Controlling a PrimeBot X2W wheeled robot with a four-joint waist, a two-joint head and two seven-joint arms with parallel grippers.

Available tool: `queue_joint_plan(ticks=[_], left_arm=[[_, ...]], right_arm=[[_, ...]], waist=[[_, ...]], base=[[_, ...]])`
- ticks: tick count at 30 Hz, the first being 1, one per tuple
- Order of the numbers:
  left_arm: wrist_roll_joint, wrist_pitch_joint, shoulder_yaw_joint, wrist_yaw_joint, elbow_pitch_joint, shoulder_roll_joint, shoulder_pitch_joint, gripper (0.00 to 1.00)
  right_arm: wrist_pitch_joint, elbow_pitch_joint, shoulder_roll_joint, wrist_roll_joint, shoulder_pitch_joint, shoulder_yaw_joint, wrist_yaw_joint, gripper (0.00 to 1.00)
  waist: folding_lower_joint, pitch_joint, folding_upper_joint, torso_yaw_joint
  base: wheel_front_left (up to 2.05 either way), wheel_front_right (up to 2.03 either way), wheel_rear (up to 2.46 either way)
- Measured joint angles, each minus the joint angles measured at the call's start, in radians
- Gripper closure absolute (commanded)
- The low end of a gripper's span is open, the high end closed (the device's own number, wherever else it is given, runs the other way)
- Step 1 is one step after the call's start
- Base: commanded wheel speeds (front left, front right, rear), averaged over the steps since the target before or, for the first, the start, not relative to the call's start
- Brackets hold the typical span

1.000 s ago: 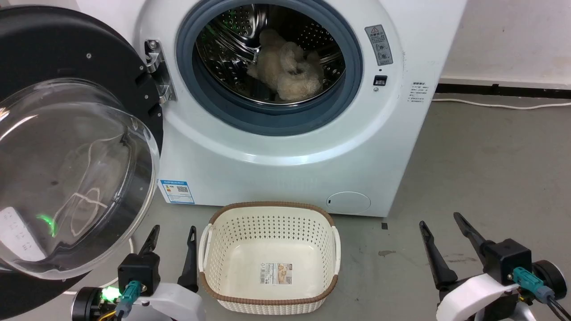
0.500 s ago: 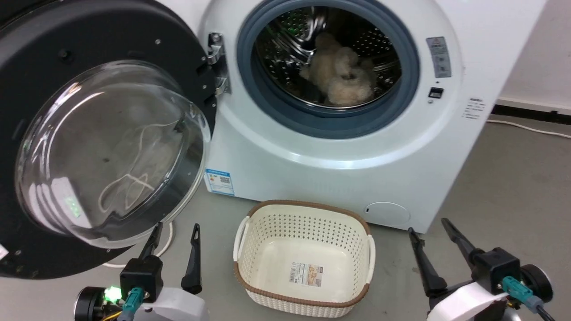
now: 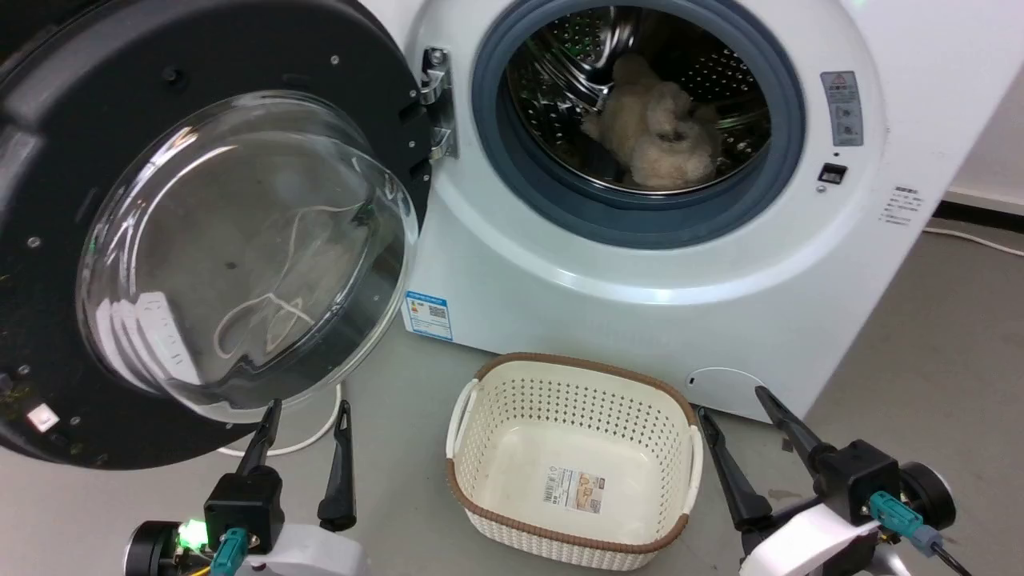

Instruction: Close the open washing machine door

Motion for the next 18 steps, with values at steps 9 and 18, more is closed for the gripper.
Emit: queue_joint_plan(ticks=[9, 18], left_arm=[[0.0, -0.018, 0.0, 0.008, -0.014, 0.003, 0.005, 0.0], [-0.002, -0.044, -0.004, 0.021, -0.029, 0.003, 0.024, 0.0]], right_arm=[[-0.017, 0.018, -0.003, 0.008, -0.001, 0.03, 0.0, 0.0], [-0.043, 0.045, -0.02, 0.033, -0.015, 0.076, 0.0, 0.0]], waist=[[0.0, -0.001, 0.0, 0.037], [0.0, 0.001, 0.0, 0.092]], base=[[0.0, 0.0, 0.0], [0.0, 0.0, 0.0]])
